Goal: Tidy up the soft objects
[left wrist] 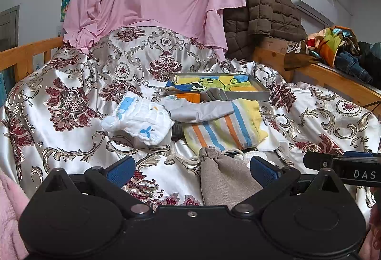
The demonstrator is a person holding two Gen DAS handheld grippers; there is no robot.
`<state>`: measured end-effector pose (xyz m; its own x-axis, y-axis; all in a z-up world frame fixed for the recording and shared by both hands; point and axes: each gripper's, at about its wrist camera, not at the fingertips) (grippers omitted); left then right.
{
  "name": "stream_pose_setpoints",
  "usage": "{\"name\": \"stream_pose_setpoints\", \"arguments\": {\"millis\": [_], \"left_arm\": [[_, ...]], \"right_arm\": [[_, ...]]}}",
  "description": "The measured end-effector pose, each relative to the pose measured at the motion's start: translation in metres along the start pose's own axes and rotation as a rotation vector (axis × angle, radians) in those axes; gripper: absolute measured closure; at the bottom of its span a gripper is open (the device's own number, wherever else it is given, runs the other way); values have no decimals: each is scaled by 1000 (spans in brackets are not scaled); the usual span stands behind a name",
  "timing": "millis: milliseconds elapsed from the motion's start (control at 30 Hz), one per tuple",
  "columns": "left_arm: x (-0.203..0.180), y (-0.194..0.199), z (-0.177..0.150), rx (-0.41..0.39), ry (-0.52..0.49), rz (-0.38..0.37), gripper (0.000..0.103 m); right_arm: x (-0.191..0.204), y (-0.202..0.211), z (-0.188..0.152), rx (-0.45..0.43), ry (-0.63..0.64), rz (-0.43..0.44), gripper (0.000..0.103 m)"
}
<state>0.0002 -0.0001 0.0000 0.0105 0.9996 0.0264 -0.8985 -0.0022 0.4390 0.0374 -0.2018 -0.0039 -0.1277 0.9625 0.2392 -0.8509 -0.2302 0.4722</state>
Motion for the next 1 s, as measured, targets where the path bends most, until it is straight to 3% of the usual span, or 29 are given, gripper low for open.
{"name": "stream_pose_setpoints", "arguments": {"millis": [1000], "left_arm": [[0, 0, 0, 2, -2, 2, 1]], "right_arm": [[-1, 1, 1, 0, 0, 1, 0]]}}
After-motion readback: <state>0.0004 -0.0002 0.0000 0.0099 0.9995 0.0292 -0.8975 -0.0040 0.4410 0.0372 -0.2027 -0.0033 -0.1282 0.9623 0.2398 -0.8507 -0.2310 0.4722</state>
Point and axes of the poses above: each gripper's, at about its wrist camera, not at the fingertips, and y roughly against the way its jaws point, x to its left, z to its top, and after that the axes turned 8 degrees about -y, right-handed
